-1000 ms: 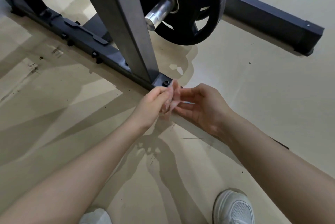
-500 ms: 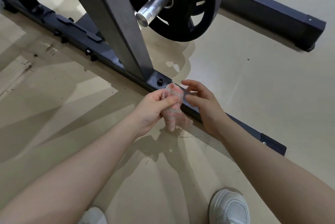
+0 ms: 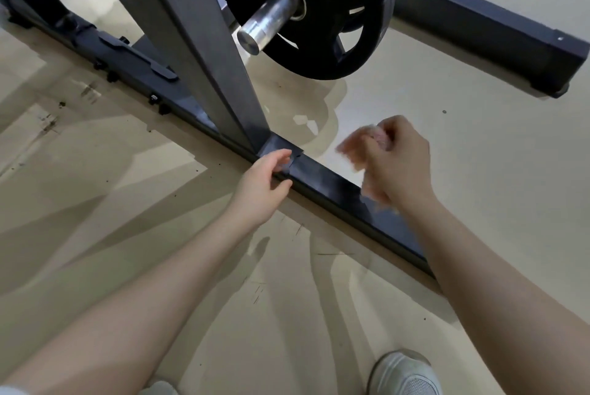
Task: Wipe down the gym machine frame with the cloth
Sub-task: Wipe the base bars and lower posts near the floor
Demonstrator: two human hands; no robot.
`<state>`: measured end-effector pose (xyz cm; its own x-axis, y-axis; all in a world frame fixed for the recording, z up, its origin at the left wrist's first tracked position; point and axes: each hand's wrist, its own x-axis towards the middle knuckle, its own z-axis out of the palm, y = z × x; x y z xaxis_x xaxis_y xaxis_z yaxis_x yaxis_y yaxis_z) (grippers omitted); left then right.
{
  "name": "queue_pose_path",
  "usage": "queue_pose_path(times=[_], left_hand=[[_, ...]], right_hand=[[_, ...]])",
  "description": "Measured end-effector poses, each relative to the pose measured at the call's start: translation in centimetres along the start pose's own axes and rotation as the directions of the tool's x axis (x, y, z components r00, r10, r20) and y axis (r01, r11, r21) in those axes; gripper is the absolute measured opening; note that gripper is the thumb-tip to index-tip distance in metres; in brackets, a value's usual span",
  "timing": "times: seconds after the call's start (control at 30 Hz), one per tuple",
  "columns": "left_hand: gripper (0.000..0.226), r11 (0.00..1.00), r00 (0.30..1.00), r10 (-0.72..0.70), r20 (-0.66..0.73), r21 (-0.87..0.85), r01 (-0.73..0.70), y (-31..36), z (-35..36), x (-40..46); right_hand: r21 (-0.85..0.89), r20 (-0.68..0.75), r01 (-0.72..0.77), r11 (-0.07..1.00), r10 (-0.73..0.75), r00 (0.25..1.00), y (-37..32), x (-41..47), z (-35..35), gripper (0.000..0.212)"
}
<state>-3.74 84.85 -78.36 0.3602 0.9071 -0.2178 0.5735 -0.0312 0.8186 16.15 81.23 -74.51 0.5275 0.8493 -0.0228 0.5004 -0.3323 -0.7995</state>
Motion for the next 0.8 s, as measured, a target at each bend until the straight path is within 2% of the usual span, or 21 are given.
queue_pose_path(times=[0.03,0.07,0.1,0.13,0.17,0.23,0.3,0.33,0.4,0.47,0.53,0.57,0.67,0.73,0.8], left_hand=[[0.051,0.981,0.997,0.074,0.019,0.176,-0.076,-0.4,0.0,0.5],[0.055,0.936,0.989,0.138,0.050,0.319,-0.147,-0.7,-0.1,1.0],[0.059,0.879,0.980,0.177,0.091,0.433,-0.199,-1.1,-0.2,1.6],[0.064,0.811,0.969,0.202,0.139,0.531,-0.245,-1.6,-0.2,2.1],[0.069,0.728,0.956,0.217,0.198,0.619,-0.294,-2.0,-0.3,2.5],[0.078,0.571,0.923,0.227,0.311,0.725,-0.384,-2.9,-0.4,3.5],[0.083,0.499,0.900,0.238,0.366,0.748,-0.437,-3.0,-0.7,4.3],[0.082,0.492,0.896,0.256,0.362,0.749,-0.443,-2.9,-0.8,4.6],[0.076,0.481,0.880,0.330,0.342,0.741,-0.468,-2.5,-1.0,5.1],[0.062,0.428,0.838,0.450,0.307,0.750,-0.505,-2.5,-0.8,5.4],[0.058,0.416,0.836,0.462,0.296,0.760,-0.499,-2.3,-0.6,5.4],[0.058,0.428,0.842,0.451,0.297,0.756,-0.496,-2.4,-0.5,5.3],[0.058,0.476,0.858,0.401,0.321,0.727,-0.495,-1.9,-0.8,5.3],[0.057,0.479,0.861,0.394,0.321,0.728,-0.491,-1.7,-0.9,5.3],[0.056,0.485,0.862,0.392,0.320,0.724,-0.490,-1.9,-0.8,5.3]], right_hand=[[-0.112,-0.025,0.007,0.994,-0.010,1.000,-0.1,0.0,0.9,0.009],[-0.259,0.083,0.046,0.965,-0.025,0.996,0.0,-0.2,2.1,0.010],[-0.359,0.257,0.122,0.925,-0.028,0.966,0.4,-0.6,3.6,0.009],[-0.390,0.409,0.186,0.902,-0.012,0.912,0.8,-1.0,4.9,0.010],[-0.374,0.488,0.214,0.902,-0.005,0.873,1.4,-1.1,5.8,0.017],[-0.283,0.481,0.204,0.937,-0.045,0.875,1.6,-0.8,6.4,0.032],[-0.277,0.480,0.227,0.934,-0.070,0.874,2.3,-0.5,7.0,0.035],[-0.343,0.512,0.248,0.906,-0.042,0.858,2.6,-0.5,7.5,0.034],[-0.535,0.547,0.325,0.780,0.027,0.836,2.7,-0.1,8.9,0.037],[-0.537,0.593,0.295,0.791,0.105,0.798,1.9,1.0,9.8,0.041],[-0.479,0.667,0.245,0.843,0.168,0.726,1.3,1.6,9.6,0.042],[-0.467,0.674,0.242,0.851,0.164,0.720,1.5,1.4,8.9,0.041],[-0.476,0.619,0.181,0.861,0.181,0.764,2.6,0.1,6.6,0.026],[-0.535,0.598,0.128,0.835,0.267,0.755,2.4,0.4,7.4,0.025],[-0.528,0.572,0.124,0.840,0.244,0.783,1.6,1.2,9.9,0.016]])
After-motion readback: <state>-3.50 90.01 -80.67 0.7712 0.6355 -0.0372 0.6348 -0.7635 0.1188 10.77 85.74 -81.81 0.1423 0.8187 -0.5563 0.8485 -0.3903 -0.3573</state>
